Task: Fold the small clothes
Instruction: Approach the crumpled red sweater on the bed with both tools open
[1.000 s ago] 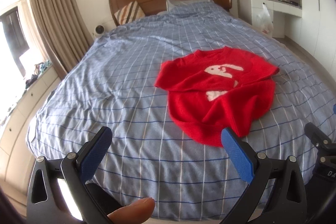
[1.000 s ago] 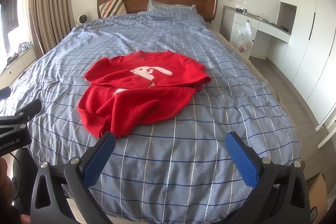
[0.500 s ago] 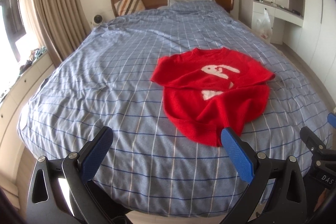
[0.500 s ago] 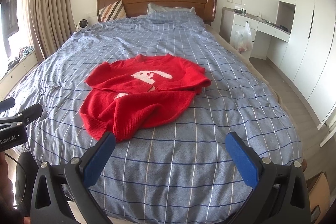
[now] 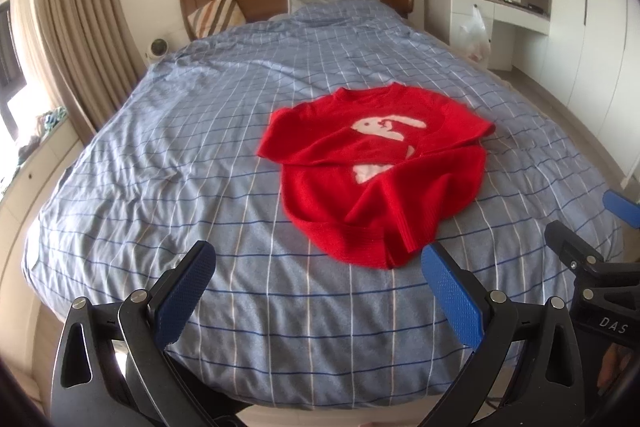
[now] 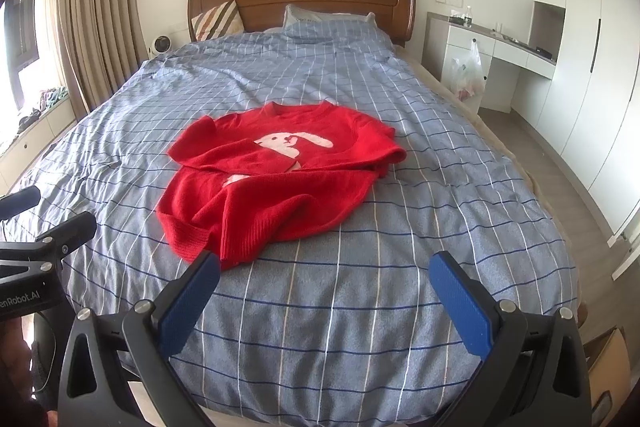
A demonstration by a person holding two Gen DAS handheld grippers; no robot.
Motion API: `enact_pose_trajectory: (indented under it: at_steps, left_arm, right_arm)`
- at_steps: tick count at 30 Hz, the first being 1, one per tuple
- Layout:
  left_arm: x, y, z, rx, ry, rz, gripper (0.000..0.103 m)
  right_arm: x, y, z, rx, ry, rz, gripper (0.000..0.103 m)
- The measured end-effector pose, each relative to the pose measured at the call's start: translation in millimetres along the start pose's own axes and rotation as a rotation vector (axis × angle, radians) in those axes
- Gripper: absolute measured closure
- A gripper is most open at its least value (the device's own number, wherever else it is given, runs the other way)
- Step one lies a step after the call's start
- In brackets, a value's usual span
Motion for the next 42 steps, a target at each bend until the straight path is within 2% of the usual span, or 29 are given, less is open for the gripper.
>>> enact_pose_trajectory:
  at_steps: [21, 42]
  left_arm:
    - [8.8, -0.3, 4.0, -0.012, 0.015, 0.094, 0.000]
    - [0.7, -1.1, 8.6, -0.011, 0.056, 0.105, 0.000]
  right_arm:
    - [-6.8, -2.0, 4.3, -0.016, 0.020, -0.013, 0.000]
    - [-11.5, -4.5, 12.2, -0.044, 0.016, -0.042, 0.000]
Point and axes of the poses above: each gripper's, at about its wrist camera, not at the fingertips, and y roughly against the way its jaws point, x to its right, z to its underside, the point moved 6 cm from there along -y, roughly the way its jaws point, and after that the axes turned 13 degrees about z, right-handed, at the moved point
